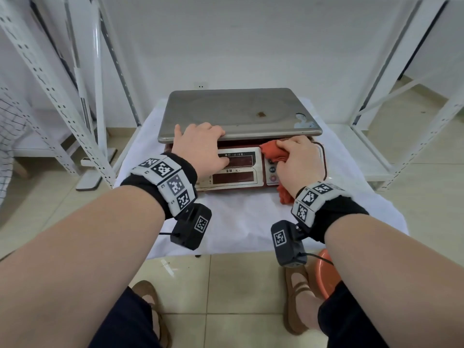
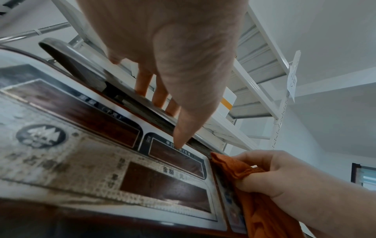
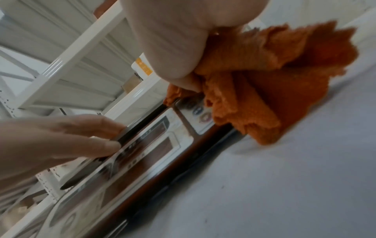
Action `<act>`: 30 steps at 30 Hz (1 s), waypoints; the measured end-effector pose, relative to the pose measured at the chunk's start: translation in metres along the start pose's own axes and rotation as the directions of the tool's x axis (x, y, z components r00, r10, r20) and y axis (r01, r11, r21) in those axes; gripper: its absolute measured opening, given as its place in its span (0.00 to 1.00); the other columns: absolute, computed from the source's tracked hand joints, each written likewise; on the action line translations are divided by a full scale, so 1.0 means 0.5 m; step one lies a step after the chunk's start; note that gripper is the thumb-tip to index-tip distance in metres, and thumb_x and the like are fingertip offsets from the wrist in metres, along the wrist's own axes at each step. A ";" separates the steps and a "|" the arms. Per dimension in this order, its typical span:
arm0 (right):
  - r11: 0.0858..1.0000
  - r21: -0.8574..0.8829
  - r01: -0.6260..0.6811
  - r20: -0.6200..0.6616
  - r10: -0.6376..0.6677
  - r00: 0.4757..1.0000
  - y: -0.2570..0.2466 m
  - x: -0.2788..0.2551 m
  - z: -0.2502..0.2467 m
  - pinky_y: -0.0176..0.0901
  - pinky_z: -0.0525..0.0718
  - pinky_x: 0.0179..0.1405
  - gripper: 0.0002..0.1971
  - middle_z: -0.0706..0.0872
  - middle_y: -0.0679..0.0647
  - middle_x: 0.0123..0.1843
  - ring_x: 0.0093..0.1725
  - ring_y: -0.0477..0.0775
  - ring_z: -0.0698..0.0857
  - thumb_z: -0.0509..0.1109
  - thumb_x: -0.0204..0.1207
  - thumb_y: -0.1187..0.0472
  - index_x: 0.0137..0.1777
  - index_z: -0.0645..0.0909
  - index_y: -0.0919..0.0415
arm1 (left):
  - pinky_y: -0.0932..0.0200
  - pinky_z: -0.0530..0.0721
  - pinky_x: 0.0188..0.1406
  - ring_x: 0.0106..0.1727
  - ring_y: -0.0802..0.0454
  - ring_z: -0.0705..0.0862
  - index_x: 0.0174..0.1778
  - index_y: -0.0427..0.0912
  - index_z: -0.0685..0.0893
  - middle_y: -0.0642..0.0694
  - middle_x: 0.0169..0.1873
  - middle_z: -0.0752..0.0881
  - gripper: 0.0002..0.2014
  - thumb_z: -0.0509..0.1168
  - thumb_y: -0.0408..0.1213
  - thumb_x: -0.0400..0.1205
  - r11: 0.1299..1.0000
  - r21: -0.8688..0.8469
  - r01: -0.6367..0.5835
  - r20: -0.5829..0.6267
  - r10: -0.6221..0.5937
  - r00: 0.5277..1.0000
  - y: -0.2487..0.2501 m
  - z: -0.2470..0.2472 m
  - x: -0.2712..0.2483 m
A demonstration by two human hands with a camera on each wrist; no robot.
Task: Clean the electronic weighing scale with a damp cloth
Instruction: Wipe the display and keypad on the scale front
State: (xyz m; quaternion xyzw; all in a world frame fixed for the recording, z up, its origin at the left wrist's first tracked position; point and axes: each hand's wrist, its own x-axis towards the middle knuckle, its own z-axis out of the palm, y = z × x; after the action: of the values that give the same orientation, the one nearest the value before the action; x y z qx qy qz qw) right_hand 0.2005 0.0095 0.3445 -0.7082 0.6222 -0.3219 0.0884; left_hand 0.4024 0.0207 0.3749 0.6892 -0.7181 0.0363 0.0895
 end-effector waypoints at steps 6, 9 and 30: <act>0.978 -0.060 -0.198 -0.060 0.194 0.979 0.047 0.014 -0.044 0.50 0.76 0.60 0.24 0.74 0.55 0.67 0.67 0.59 0.73 0.59 0.73 0.69 0.67 0.78 0.52 | 0.30 0.56 0.76 0.70 0.43 0.72 0.72 0.53 0.71 0.49 0.66 0.76 0.30 0.66 0.57 0.74 1.000 -0.014 0.025 0.012 -0.025 1.000 0.008 -0.002 -0.003; 0.968 -0.110 -0.224 -0.052 0.220 0.974 0.040 0.010 -0.037 0.51 0.74 0.61 0.24 0.72 0.56 0.69 0.68 0.60 0.71 0.59 0.72 0.69 0.69 0.76 0.56 | 0.30 0.57 0.76 0.70 0.42 0.72 0.72 0.52 0.70 0.48 0.66 0.76 0.31 0.66 0.57 0.74 1.000 -0.010 0.029 0.013 -0.029 0.999 0.012 -0.001 -0.004; 0.962 -0.230 -0.144 0.088 0.168 0.982 0.029 -0.017 -0.035 0.48 0.75 0.53 0.16 0.74 0.60 0.62 0.58 0.65 0.78 0.65 0.72 0.65 0.61 0.75 0.58 | 0.31 0.63 0.72 0.68 0.39 0.73 0.71 0.47 0.70 0.46 0.65 0.76 0.34 0.67 0.59 0.72 1.000 0.024 0.016 0.014 -0.017 1.000 0.020 0.002 -0.009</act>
State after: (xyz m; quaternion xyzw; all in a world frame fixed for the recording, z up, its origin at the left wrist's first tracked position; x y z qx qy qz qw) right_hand 0.1787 0.0194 0.3475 -0.6784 0.7027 -0.2040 0.0668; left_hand 0.3927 0.0252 0.3737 0.6964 -0.7125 0.0394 0.0765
